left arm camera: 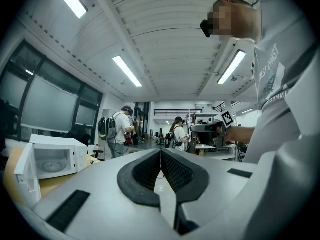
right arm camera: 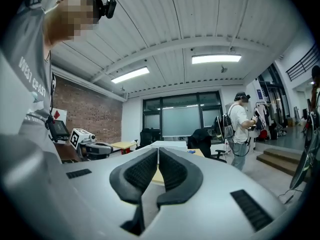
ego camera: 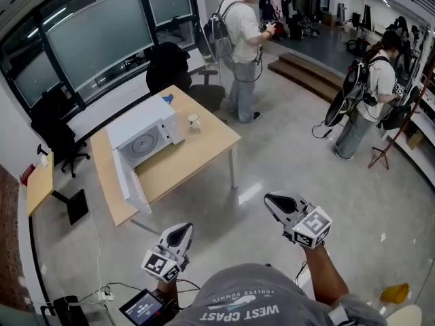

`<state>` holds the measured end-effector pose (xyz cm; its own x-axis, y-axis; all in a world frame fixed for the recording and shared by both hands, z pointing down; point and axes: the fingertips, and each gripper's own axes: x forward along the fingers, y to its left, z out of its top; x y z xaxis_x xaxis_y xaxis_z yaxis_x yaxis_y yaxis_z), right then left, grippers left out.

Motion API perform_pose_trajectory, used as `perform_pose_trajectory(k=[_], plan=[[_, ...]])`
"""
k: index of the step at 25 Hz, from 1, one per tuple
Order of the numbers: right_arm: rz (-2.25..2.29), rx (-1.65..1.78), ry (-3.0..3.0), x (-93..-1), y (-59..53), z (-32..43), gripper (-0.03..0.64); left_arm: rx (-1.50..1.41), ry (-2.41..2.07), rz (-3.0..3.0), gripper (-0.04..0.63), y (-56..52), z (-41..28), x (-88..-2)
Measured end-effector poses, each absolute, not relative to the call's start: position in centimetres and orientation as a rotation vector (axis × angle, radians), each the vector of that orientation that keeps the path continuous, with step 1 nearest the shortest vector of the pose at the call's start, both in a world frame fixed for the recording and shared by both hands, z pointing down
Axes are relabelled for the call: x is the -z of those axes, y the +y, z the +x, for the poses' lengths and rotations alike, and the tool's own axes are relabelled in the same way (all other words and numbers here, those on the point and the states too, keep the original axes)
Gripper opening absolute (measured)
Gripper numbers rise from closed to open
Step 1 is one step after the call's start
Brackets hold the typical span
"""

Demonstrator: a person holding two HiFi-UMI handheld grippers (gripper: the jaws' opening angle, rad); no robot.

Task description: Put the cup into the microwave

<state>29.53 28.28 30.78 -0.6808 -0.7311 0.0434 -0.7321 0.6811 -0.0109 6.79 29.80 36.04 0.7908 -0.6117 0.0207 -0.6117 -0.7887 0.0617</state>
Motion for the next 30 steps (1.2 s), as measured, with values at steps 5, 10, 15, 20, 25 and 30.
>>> perform_pose_trajectory(k=[5, 10, 15, 20, 25, 30], plan=[[1.254, -0.017, -2.834, -30.3, 26.6, 28.2, 0.020, 0.008, -0.977, 2.930, 0.020, 28.9, 5.4, -36.0], [1.230, -0.020, -2.846, -30.5, 24.3, 26.4, 0.020, 0.003, -0.978, 2.926, 0.021, 27.2, 4.1, -36.4], [1.209, -0.027, -2.869, -31.1, 21.3, 25.7, 0.020, -0.014, -0.995, 2.913, 0.020, 24.9, 3.7, -37.0], [1.186, -0.054, -2.889, -32.2, 17.4, 25.7, 0.020, -0.026, -1.045, 2.902, 0.020, 22.1, 3.4, -37.3], [1.143, -0.070, -2.925, -32.1, 12.2, 24.6, 0.020, -0.031, -1.109, 2.860, 0.020, 18.3, 2.7, -38.1], [1.073, -0.099, -2.939, -33.2, 7.2, 24.3, 0.020, -0.055, -1.153, 2.823, 0.020, 13.9, 2.8, -39.5]])
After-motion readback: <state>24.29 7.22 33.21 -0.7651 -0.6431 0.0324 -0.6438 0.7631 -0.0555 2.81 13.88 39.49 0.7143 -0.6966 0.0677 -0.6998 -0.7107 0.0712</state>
